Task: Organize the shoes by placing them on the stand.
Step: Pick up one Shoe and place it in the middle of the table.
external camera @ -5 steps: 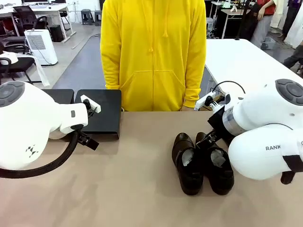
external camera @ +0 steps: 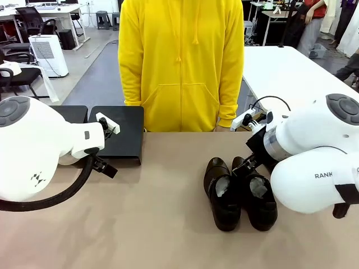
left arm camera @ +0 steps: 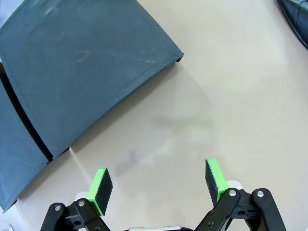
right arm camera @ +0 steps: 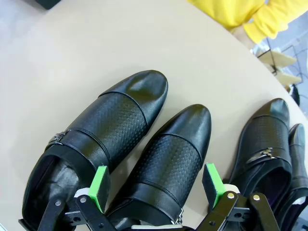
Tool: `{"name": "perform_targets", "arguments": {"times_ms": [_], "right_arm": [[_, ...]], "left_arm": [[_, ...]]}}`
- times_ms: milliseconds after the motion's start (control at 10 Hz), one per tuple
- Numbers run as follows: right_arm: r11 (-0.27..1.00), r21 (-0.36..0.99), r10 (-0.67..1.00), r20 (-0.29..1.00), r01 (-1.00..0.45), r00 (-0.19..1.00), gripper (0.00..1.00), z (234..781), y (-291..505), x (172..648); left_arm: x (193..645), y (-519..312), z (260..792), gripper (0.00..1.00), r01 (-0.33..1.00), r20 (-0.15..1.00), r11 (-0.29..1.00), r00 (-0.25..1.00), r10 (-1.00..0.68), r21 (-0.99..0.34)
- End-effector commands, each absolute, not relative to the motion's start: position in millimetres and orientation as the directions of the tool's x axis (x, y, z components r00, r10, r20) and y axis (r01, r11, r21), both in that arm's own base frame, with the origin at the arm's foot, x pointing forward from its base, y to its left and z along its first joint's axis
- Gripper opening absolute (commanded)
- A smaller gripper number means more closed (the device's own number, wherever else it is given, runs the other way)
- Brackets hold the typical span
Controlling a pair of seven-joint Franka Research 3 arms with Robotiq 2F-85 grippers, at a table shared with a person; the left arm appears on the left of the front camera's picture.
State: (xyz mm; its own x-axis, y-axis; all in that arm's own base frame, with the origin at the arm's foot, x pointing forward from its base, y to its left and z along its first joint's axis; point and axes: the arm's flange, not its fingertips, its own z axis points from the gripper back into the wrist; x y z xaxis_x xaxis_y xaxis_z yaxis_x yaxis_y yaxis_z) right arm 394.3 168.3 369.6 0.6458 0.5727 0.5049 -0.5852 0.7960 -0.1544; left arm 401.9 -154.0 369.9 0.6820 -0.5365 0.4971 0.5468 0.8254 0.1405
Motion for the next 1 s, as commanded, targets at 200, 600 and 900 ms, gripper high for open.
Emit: {"name": "perform_targets", "arguments": {"times_ms": [200, 600, 900], "right_arm": [[0.797, -0.154, 0.572, 0.506, -0.585, 0.646, 1.00, 370.1, 168.2, 394.3], [0.797, -0.154, 0.572, 0.506, -0.585, 0.646, 1.00, 370.1, 168.2, 394.3], [0.816, -0.062, 0.506, 0.557, -0.575, 0.658, 1.00, 409.6, 131.8, 384.9]], "left_arm": [[402.4, -152.6, 370.2, 1.00, 0.544, 0.498, 0.827, 0.684, -0.533, 0.139], [402.4, -152.6, 370.2, 1.00, 0.544, 0.498, 0.827, 0.684, -0.533, 0.139], [397.8, -134.5, 393.8, 1.00, 0.522, 0.533, 0.842, 0.677, -0.507, 0.137]]}}
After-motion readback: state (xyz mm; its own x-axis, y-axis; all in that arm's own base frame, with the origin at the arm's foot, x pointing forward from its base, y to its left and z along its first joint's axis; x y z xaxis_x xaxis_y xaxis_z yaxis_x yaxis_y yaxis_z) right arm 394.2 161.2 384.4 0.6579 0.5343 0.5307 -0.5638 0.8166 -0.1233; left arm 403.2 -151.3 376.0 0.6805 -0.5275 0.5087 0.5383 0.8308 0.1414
